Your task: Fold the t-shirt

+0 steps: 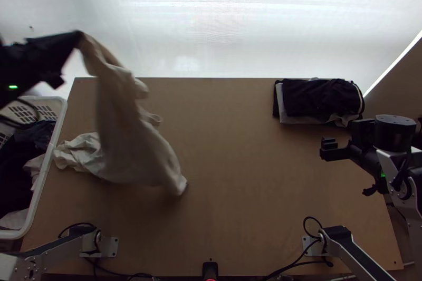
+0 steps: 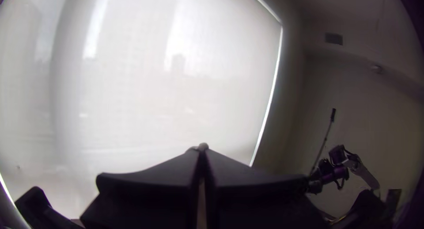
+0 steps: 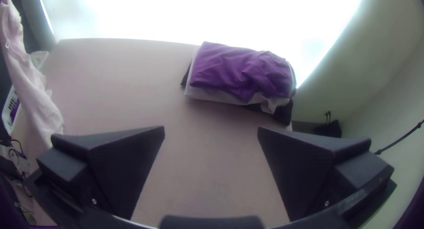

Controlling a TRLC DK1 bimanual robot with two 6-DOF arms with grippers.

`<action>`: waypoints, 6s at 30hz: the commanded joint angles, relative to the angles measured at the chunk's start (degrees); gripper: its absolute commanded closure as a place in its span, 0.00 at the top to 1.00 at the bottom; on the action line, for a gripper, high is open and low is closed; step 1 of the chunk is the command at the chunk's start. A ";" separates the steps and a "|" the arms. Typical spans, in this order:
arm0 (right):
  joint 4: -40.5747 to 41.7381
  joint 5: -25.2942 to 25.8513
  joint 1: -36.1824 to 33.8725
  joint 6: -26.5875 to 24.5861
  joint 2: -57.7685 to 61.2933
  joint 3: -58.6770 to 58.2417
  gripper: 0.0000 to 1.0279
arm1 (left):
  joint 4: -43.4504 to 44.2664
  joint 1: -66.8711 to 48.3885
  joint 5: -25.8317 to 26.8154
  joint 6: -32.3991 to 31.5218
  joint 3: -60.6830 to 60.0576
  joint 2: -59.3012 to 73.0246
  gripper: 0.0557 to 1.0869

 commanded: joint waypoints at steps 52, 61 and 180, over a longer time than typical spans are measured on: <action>12.17 -14.87 3.02 5.80 12.44 -12.56 0.91 | -11.49 -38.84 -26.94 20.49 7.95 43.92 0.96; 13.58 -30.17 -4.36 9.14 36.17 0.19 0.90 | -15.98 -24.08 -22.63 20.23 3.56 39.52 0.96; -21.84 -42.91 -17.02 8.96 48.91 27.78 0.03 | -40.15 -1.05 -17.10 37.01 -9.01 51.65 0.33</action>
